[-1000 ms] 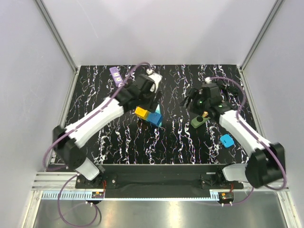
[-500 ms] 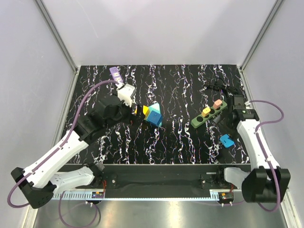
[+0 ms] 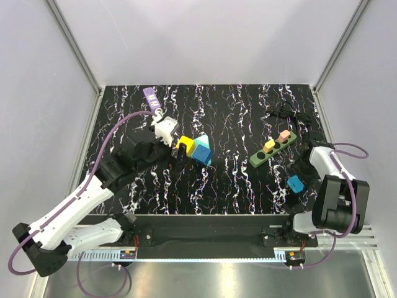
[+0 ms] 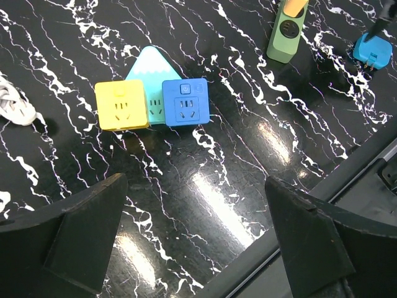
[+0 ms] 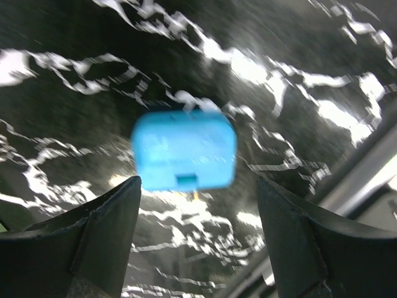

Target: Insert the plug

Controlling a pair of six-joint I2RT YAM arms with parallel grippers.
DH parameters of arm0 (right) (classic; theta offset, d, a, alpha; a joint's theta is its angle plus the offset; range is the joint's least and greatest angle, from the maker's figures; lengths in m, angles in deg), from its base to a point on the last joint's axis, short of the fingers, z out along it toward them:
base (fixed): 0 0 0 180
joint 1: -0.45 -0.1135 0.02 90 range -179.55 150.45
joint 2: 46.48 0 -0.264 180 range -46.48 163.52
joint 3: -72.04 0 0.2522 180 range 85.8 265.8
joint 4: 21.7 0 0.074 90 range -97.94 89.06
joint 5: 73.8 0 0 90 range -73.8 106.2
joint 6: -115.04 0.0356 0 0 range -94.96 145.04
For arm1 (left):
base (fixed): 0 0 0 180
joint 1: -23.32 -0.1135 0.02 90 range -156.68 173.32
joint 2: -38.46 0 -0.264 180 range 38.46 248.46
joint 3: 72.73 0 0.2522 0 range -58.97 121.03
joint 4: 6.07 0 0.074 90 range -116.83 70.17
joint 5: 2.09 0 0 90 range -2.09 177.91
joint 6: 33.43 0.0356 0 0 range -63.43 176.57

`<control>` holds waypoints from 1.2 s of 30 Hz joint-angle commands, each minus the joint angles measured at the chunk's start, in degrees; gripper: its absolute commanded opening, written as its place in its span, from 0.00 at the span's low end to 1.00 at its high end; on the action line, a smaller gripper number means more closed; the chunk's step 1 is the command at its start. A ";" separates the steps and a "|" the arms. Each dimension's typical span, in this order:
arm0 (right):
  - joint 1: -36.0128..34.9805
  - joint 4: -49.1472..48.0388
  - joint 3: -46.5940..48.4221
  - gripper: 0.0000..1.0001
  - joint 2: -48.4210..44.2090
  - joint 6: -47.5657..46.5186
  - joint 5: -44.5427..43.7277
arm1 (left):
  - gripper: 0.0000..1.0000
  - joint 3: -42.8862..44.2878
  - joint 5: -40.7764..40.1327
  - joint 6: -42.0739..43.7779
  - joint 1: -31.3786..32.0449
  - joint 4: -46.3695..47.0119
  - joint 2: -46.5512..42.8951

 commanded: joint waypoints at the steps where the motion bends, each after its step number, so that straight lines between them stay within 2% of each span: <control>1: 0.27 -6.88 -0.26 0.80 1.79 -2.21 -1.79 | 0.99 0.06 0.15 1.54 -0.07 2.69 -1.57; 10: 0.36 -10.23 -1.41 0.81 6.80 -3.96 1.01 | 0.99 -0.38 0.23 1.10 -0.07 2.95 -2.01; 12: 0.36 -10.05 -1.85 0.77 7.59 -4.23 1.37 | 0.98 -0.38 -1.35 0.84 -0.07 2.87 -2.18; 13: 0.45 -10.05 -1.93 0.67 7.25 -4.93 1.80 | 0.97 -0.55 -1.35 0.84 -0.07 2.87 -2.27; 15: 0.36 -10.05 -1.85 0.54 6.37 -5.98 4.08 | 0.97 -0.73 -0.91 0.66 -0.07 3.04 -2.27; 16: 0.36 -9.96 -1.32 0.34 4.71 -7.38 5.05 | 0.96 -0.73 -0.74 0.40 -0.07 2.87 -1.92; 18: 0.27 -8.83 -0.45 0.19 2.33 -9.14 7.34 | 0.94 -0.38 -0.30 -1.00 -0.16 2.96 -1.31; 19: 0.27 -7.52 0.86 0.03 -0.11 -10.02 7.87 | 0.94 -0.12 1.44 -2.05 -0.16 2.69 -0.35; 20: -0.08 -6.55 1.66 0.00 -1.53 -10.73 9.00 | 0.93 0.15 3.38 -2.50 -0.24 2.52 0.10; 26: -6.06 -0.13 8.60 0.00 -12.26 -15.39 14.64 | 0.88 4.72 14.01 -6.45 -4.45 -0.12 2.82; 28: -9.56 2.32 10.19 0.00 -14.10 -15.31 14.21 | 0.87 6.03 17.79 -8.29 -6.56 -0.21 3.09; 31: -10.01 2.96 8.54 0.00 -16.21 -13.29 11.05 | 0.87 6.48 22.81 -9.35 -9.56 -0.30 3.00; 32: -9.93 3.13 7.74 0.07 -16.40 -12.33 7.47 | 0.87 6.04 22.91 -9.18 -9.56 -0.30 2.92; 33: -9.75 3.22 7.04 0.51 -16.31 -9.18 6.22 | 0.88 5.78 22.99 -8.92 -9.56 -0.38 2.83; 34: -8.27 3.65 6.07 0.64 -15.27 -7.85 5.51 | 0.88 5.43 22.91 -8.66 -9.56 -0.39 2.65; 36: -5.72 3.83 5.63 0.67 -13.51 -4.08 5.94 | 0.89 4.11 21.94 -8.13 -9.56 -0.21 2.74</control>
